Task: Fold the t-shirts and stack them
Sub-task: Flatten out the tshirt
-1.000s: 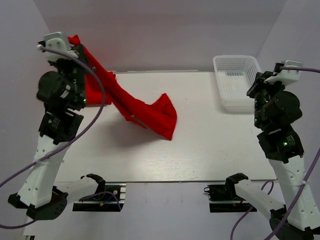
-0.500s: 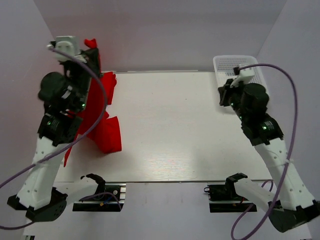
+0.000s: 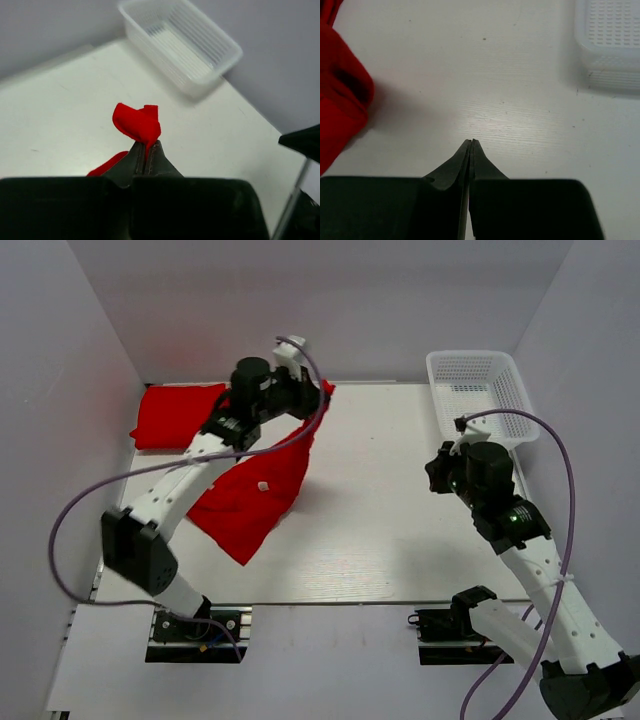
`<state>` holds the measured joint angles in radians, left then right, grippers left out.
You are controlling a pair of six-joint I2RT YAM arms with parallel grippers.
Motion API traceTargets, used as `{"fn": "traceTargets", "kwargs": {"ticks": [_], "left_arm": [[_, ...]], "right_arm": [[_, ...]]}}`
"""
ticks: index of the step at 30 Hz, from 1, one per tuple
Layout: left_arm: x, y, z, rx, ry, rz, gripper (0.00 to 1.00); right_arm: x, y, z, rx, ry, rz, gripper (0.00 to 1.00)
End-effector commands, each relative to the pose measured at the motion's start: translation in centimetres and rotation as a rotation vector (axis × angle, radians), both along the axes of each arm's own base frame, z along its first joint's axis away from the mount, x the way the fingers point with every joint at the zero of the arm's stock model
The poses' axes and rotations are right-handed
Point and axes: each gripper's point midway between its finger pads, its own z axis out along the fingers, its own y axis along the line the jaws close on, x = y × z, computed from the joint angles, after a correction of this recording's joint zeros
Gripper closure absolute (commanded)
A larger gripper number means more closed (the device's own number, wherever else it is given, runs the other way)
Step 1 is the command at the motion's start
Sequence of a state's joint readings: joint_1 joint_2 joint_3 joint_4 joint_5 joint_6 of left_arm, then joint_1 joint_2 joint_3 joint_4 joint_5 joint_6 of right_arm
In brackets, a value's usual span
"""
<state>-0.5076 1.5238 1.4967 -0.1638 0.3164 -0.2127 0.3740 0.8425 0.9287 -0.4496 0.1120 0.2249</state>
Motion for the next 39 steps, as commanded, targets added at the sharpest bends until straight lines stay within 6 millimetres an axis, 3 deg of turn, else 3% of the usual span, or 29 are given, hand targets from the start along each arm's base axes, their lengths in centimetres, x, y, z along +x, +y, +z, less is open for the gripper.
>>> {"fn": "traceTargets", "kwargs": {"ticks": [1, 2, 3, 4, 5, 7, 8, 9, 10, 12, 14, 15, 16, 17, 18, 20, 21, 22, 23, 24, 28, 29, 30, 31, 33, 34, 36, 37, 39], "left_arm": [[-2.0, -5.5, -2.6, -0.069, 0.087, -0.253, 1.0], [-2.2, -6.8, -3.9, -0.057, 0.112, -0.276, 1.0], [-1.5, -8.1, -7.1, -0.026, 0.176, -0.286, 1.0], [-1.1, -9.1, -7.3, -0.022, 0.182, -0.298, 1.0], [-1.0, -9.9, -8.9, 0.003, 0.227, -0.299, 1.0], [-0.8, -12.5, -11.7, 0.046, 0.282, -0.333, 0.92], [-1.1, -13.0, -13.1, 0.08, 0.322, -0.344, 0.82], [-1.4, -13.5, -13.8, 0.099, 0.337, -0.364, 0.52], [-1.6, -14.4, -13.9, 0.121, 0.342, -0.383, 0.01], [-1.4, -13.7, -14.6, 0.161, 0.362, -0.345, 0.0], [-1.2, -12.6, -14.0, 0.192, 0.355, -0.288, 0.0], [-1.0, -10.9, -12.6, 0.214, 0.334, -0.206, 0.0], [-1.1, -9.3, -12.9, 0.239, 0.348, -0.157, 0.0], [-1.5, -8.1, -12.4, 0.254, 0.342, -0.115, 0.0], [-2.1, -4.8, -11.5, 0.283, 0.325, -0.009, 0.0], [-2.3, -0.5, -10.4, 0.29, 0.306, 0.197, 0.0], [-3.3, 1.3, -10.2, 0.288, 0.316, 0.26, 0.0], [-5.1, 3.6, -12.6, 0.331, 0.375, 0.315, 0.0], [-6.9, 5.6, -10.3, 0.247, 0.375, 0.38, 0.0], [-8.3, 8.0, -12.6, 0.28, 0.415, 0.464, 0.0], [-15.0, 13.4, -16.2, 0.252, 0.595, 0.599, 0.0], [-16.2, 13.8, -17.0, 0.225, 0.649, 0.62, 0.0], [-17.7, 14.6, -19.2, 0.255, 0.703, 0.628, 0.0], [-18.7, 15.0, -19.7, 0.241, 0.724, 0.631, 0.0], [-20.6, 15.8, -22.9, 0.263, 0.825, 0.669, 0.0], [-21.0, 15.8, -23.7, 0.264, 0.85, 0.675, 0.0], [-21.9, 16.1, -25.7, 0.284, 0.929, 0.718, 0.0], [-21.9, 16.1, -26.0, 0.291, 0.942, 0.728, 0.0], [-22.2, 16.0, -27.3, 0.333, 0.979, 0.73, 0.0]], "right_arm": [[-0.6, -1.9, -1.7, 0.0, 0.039, -0.12, 0.97], [-0.7, -2.0, -1.9, 0.002, 0.046, -0.127, 0.96], [-0.8, -2.1, -2.3, 0.001, 0.056, -0.134, 0.94], [-1.0, -2.3, -3.2, -0.003, 0.081, -0.147, 0.93], [-1.0, -2.4, -3.5, -0.003, 0.087, -0.155, 0.92], [-1.1, -2.4, -4.6, -0.007, 0.12, -0.163, 0.92], [-1.0, -2.3, -4.9, -0.005, 0.128, -0.163, 0.92], [-0.9, -2.3, -5.6, -0.016, 0.153, -0.165, 0.88], [-0.8, -2.1, -6.1, -0.017, 0.169, -0.164, 0.79], [-0.6, -1.8, -6.5, -0.03, 0.188, -0.145, 0.73], [-0.2, -1.3, -6.3, -0.032, 0.191, -0.12, 0.46], [-0.1, -1.0, -6.5, -0.04, 0.204, -0.104, 0.15], [0.2, -0.8, -6.0, -0.037, 0.191, -0.089, 0.1], [0.4, -0.5, -5.8, -0.038, 0.183, -0.071, 0.1], [0.6, 0.2, -5.9, -0.044, 0.182, -0.029, 0.1], [1.1, 0.9, -6.0, -0.053, 0.175, 0.014, 0.1], [1.3, 1.4, -6.1, -0.049, 0.18, 0.037, 0.1], [1.6, 1.9, -6.0, -0.038, 0.17, 0.063, 0.1], [1.8, 2.2, -6.6, -0.053, 0.187, 0.079, 0.1], [2.3, 2.4, -6.7, -0.065, 0.189, 0.092, 0.1], [4.1, 3.4, -7.7, -0.078, 0.223, 0.116, 0.1], [4.7, 3.7, -7.9, -0.08, 0.235, 0.115, 0.1], [5.2, 4.5, -8.4, -0.065, 0.248, 0.144, 0.1], [6.0, 5.1, -7.5, -0.057, 0.215, 0.163, 0.1], [7.1, 6.0, -9.0, -0.065, 0.242, 0.194, 0.1], [8.1, 6.5, -7.9, -0.064, 0.217, 0.209, 0.1], [9.1, 7.1, -10.1, -0.09, 0.27, 0.232, 0.1], [10.1, 7.6, -9.1, -0.088, 0.246, 0.244, 0.1], [11.3, 8.2, -10.8, -0.122, 0.284, 0.269, 0.1]]}}
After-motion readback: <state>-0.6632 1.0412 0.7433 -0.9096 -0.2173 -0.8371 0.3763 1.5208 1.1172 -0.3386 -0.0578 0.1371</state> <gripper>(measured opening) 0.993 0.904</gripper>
